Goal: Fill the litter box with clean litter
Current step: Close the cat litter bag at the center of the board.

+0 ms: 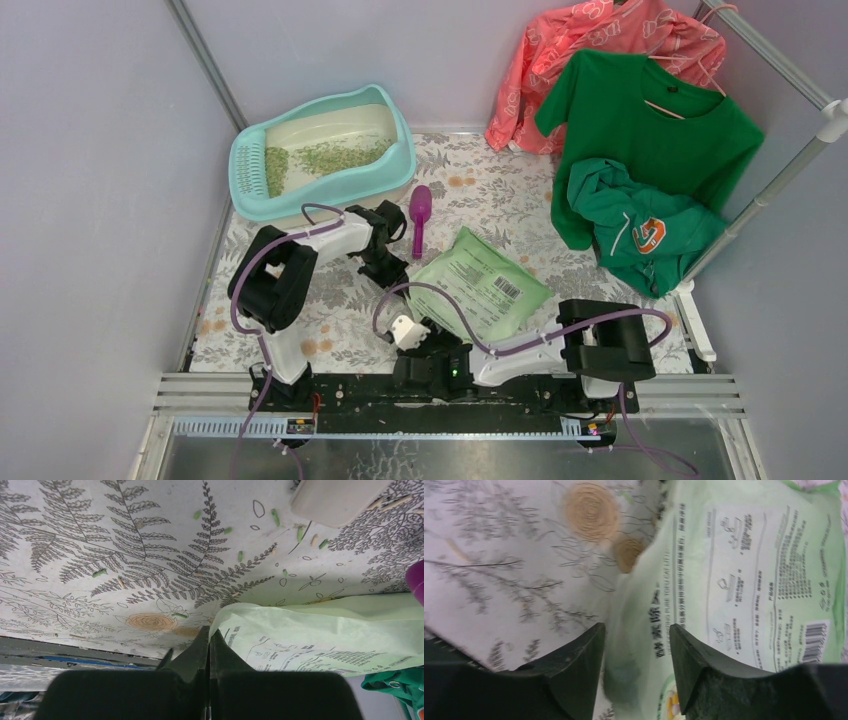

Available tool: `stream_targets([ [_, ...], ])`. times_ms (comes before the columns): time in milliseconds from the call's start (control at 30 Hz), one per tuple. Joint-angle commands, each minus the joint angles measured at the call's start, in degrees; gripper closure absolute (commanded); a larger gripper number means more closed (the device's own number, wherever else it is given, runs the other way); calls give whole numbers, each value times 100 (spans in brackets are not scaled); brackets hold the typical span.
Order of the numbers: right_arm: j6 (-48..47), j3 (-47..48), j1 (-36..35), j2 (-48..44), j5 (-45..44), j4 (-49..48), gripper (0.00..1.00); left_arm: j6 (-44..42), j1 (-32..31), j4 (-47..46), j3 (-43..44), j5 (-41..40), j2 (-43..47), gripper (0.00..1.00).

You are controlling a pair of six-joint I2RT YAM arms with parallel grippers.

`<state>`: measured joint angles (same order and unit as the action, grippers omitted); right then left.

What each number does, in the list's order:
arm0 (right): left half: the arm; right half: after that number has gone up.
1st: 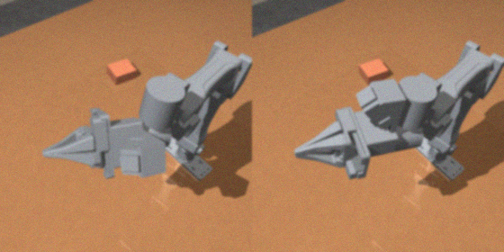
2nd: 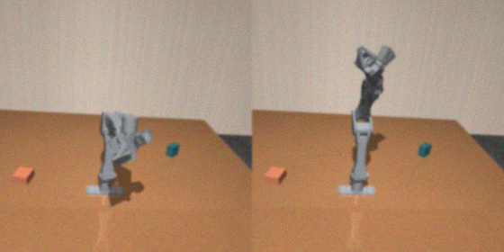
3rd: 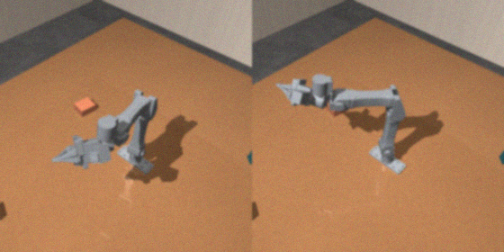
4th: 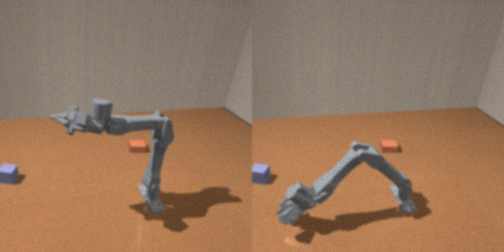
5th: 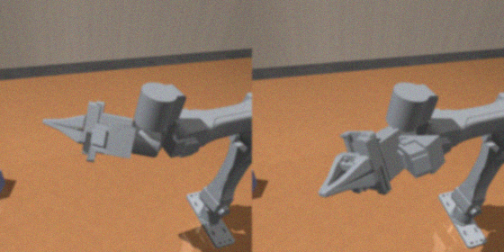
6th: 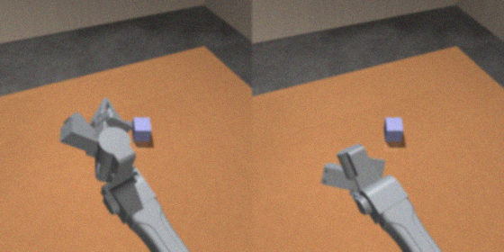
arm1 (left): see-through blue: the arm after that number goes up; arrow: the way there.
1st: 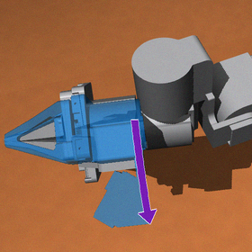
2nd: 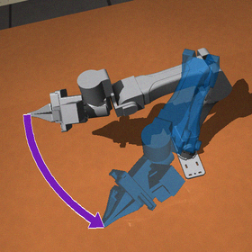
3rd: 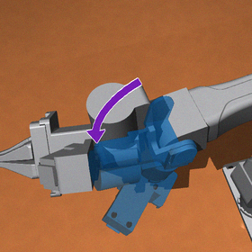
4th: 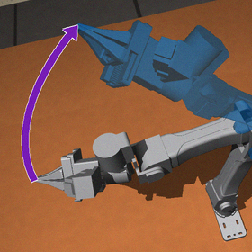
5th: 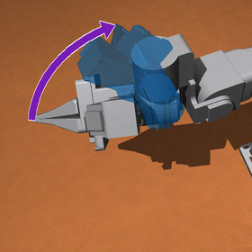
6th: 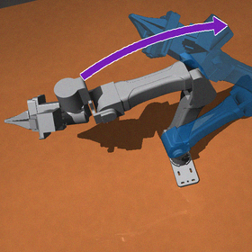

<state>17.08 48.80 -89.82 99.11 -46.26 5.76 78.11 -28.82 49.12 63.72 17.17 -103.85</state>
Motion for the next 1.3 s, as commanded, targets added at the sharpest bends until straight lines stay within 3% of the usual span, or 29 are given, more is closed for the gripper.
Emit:
stream_targets([
  [0, 555, -67, 256, -120, -592, 524, 48, 36, 59, 296, -87, 26, 122, 100],
  [133, 392, -424, 441, -664, -223, 287, 68, -15, 69, 296, -42, 3, 123, 100],
  [233, 36, -776, 767, -1357, 856, -148, 93, -406, 79, -19, 147, -98, 343, 100],
  [300, -119, -959, 1162, -1765, 1711, -306, 100, -497, 91, -348, 82, -322, 778, 100],
  [333, -136, -1005, 1327, -1942, 2070, -317, 100, -546, 95, -546, 26, -487, 1052, 99],
  [500, -214, -985, 2325, -2482, 4281, -312, 100, -1055, 133, -761, 43, -1321, 2002, 70],
  [567, -218, -792, 2717, -2372, 5120, -107, 100, -1221, 144, -842, 13, -1426, 2240, 66],
  [767, 188, -848, 3496, -1963, 6794, -240, 100, -1430, 138, -893, -218, -1586, 2671, 67],
  [1033, 1742, -2048, 4450, -1906, 8203, -2438, 100, -1198, -761, -1367, -1084, -2405, 3519, 72],
  [1267, 3117, -2866, 4659, -1687, 8526, -4264, 99, -902, -1790, -1688, -1031, -3021, 2930, 77],
])
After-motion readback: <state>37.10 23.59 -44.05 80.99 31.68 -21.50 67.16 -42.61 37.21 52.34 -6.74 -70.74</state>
